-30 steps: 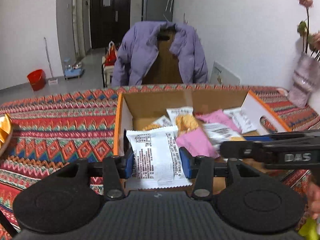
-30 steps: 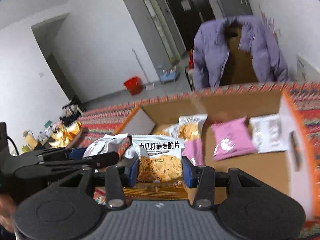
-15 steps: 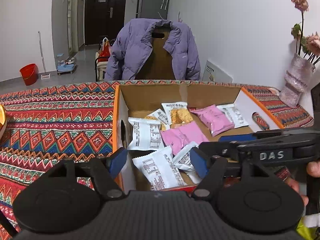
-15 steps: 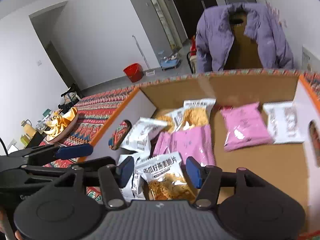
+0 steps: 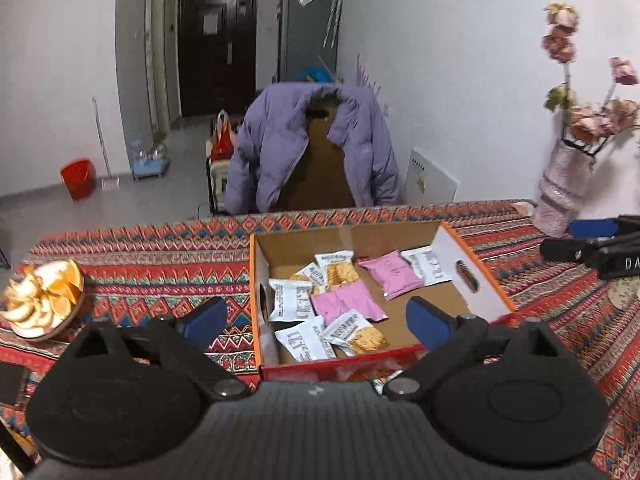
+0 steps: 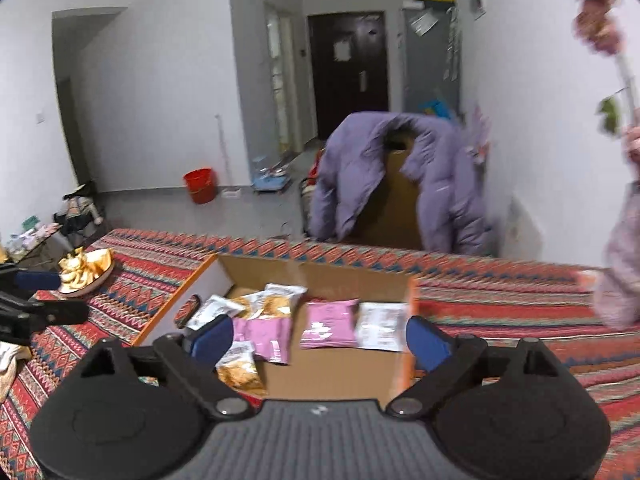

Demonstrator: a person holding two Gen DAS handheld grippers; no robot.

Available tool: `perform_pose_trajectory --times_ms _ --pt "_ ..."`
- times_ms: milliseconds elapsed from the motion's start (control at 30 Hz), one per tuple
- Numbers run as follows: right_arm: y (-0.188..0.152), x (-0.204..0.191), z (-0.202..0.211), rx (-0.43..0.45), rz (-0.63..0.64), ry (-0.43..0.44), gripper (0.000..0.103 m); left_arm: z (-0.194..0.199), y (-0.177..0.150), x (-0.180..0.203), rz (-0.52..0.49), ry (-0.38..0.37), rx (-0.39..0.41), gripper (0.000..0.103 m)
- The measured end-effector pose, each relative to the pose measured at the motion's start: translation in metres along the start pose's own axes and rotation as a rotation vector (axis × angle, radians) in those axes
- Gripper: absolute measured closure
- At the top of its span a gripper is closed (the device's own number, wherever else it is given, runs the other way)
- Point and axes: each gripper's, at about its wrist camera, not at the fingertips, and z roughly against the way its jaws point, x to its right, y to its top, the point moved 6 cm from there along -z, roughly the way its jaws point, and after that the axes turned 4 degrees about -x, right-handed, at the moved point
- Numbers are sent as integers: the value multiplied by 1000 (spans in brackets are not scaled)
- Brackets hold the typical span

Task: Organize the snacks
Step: 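Withdraw both tools from the box back over the snack pile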

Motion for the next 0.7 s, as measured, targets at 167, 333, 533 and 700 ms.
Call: perform_pose_trajectory --times_ms 167,333,533,700 --pt "-16 12 62 41 2 -40 2 52 -12 26 -31 -15 56 2" --pt "-56 8 114 67 23 -50 2 94 -39 42 -24 -5 95 1" --pt "-109 -2 158 81 62 -58 2 136 -89 53 -21 1 122 0" --pt "-144 -9 178 87 82 -60 2 156 -132 53 15 3 117 0"
